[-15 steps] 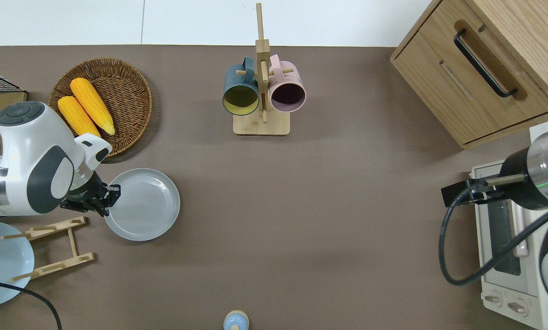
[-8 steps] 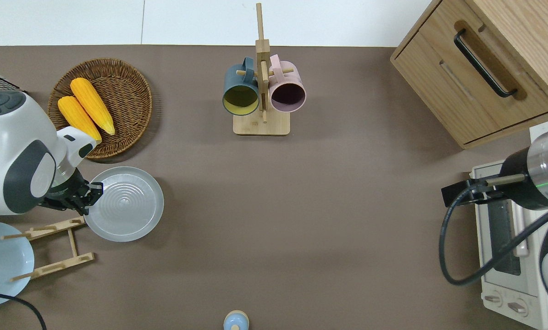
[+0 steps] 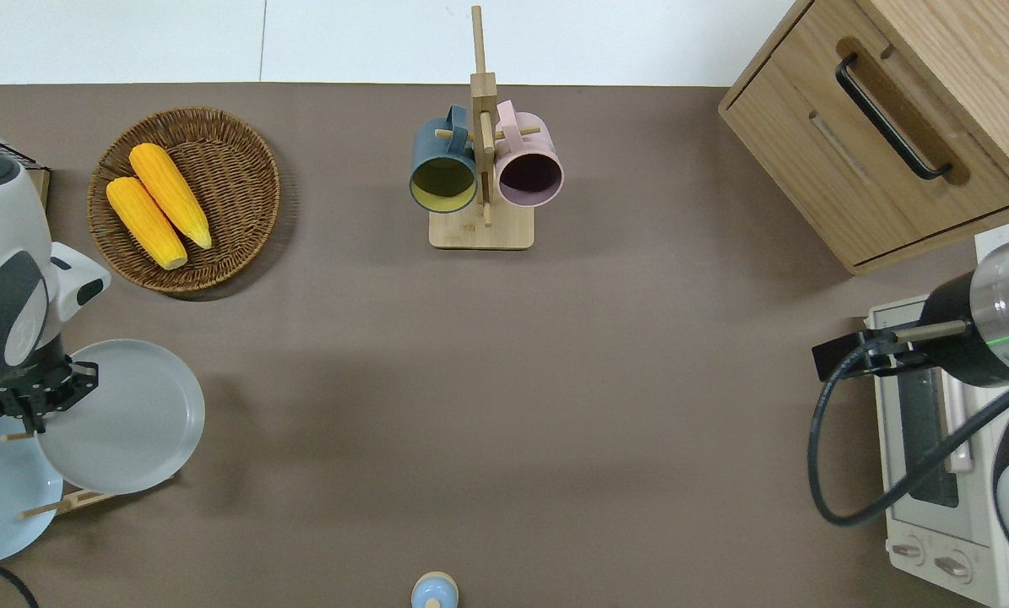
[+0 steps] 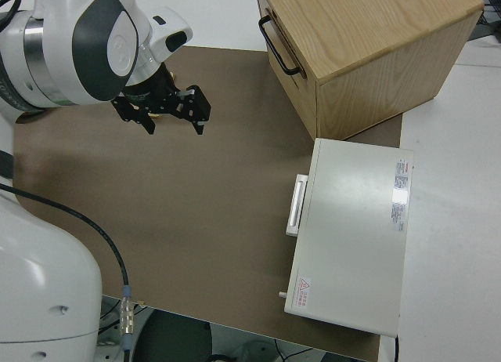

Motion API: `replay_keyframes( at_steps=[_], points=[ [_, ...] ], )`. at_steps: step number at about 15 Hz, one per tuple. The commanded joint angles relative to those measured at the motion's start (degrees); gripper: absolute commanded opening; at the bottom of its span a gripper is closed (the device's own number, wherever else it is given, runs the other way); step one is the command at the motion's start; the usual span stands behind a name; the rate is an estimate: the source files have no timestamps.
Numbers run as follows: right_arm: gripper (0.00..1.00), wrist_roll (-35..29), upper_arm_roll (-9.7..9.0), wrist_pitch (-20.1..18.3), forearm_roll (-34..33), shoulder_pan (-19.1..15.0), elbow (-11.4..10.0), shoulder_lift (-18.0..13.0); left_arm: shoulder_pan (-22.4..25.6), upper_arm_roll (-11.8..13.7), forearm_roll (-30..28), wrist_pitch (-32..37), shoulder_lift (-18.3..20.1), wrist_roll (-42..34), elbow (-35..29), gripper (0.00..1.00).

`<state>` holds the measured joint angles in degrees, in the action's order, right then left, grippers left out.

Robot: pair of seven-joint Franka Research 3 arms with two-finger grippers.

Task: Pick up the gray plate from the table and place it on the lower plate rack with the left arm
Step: 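Lower the gray plate upright into the rack's lower slot with the left gripper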

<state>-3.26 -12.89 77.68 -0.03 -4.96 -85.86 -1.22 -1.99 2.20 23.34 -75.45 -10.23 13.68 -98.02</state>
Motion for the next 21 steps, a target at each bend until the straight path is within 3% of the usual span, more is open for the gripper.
replay_keyframes(
  at_steps=[1,3,9,14,21],
  points=[
    [0.99,0.2,-0.38,-0.9,0.2,-0.8,0.3,-0.3,-0.6,0.0,5.5,7.3,0.9,2.7,0.5,0.0],
    [0.987,0.2,-0.38,-0.9,0.2,-0.8,0.3,-0.3,-1.0,-0.7,10.1,11.2,0.6,3.3,-0.1,0.0],
    [0.987,0.2,-0.38,-0.9,0.2,-0.8,0.3,-0.3,-0.9,-0.8,14.0,13.7,-2.3,12.1,-3.0,0.0],
    [0.99,0.2,-0.38,-0.9,0.1,-0.8,0.3,-0.3,-1.1,-0.9,16.3,13.7,-5.4,13.0,-2.8,0.0],
    [0.99,0.2,-0.38,-0.9,0.2,-0.8,0.3,-0.3,-1.8,-3.5,16.7,14.9,-6.6,18.2,-2.3,0.0]
  ],
)
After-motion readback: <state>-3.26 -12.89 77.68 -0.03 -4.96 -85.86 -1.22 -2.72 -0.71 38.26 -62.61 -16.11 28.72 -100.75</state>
